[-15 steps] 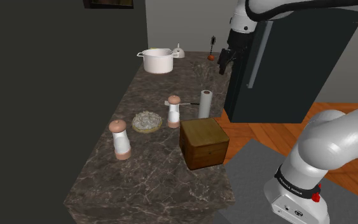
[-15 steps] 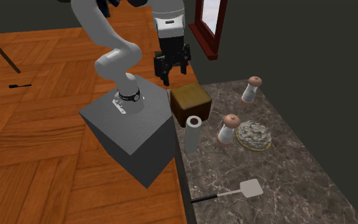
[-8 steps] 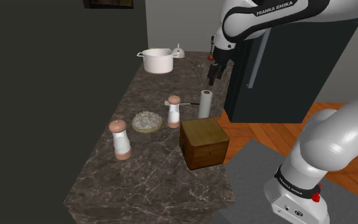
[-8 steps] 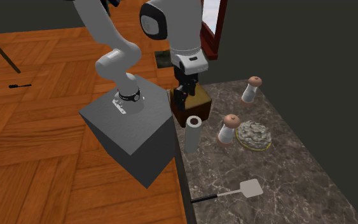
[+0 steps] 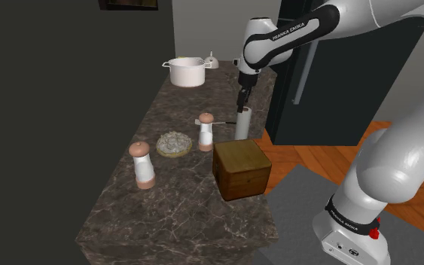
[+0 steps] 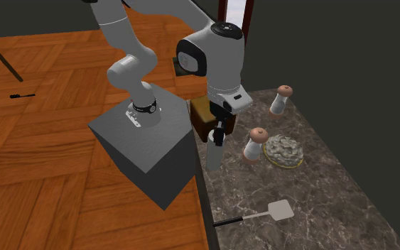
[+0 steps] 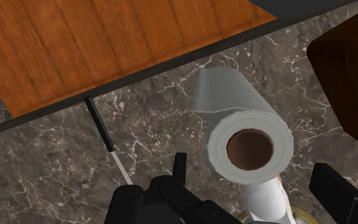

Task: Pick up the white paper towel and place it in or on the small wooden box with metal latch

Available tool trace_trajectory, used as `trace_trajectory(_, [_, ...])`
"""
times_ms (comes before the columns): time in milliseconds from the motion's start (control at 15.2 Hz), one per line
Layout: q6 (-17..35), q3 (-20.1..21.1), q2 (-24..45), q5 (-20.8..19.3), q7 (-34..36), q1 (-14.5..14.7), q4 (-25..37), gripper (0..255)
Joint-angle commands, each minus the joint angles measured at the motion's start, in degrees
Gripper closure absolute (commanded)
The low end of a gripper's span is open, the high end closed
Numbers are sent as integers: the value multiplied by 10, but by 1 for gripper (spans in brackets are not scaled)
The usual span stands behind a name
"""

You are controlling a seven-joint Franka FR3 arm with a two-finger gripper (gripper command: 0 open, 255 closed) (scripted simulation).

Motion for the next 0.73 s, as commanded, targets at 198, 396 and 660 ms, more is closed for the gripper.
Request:
trace_trajectory(198, [40,-2,22,3,-5,1,-19,0])
trace_trajectory(396, [53,-2,29,4,-6,1,-25,0])
trace_trajectory(660, [53,-2,29,4,-6,1,-24,0])
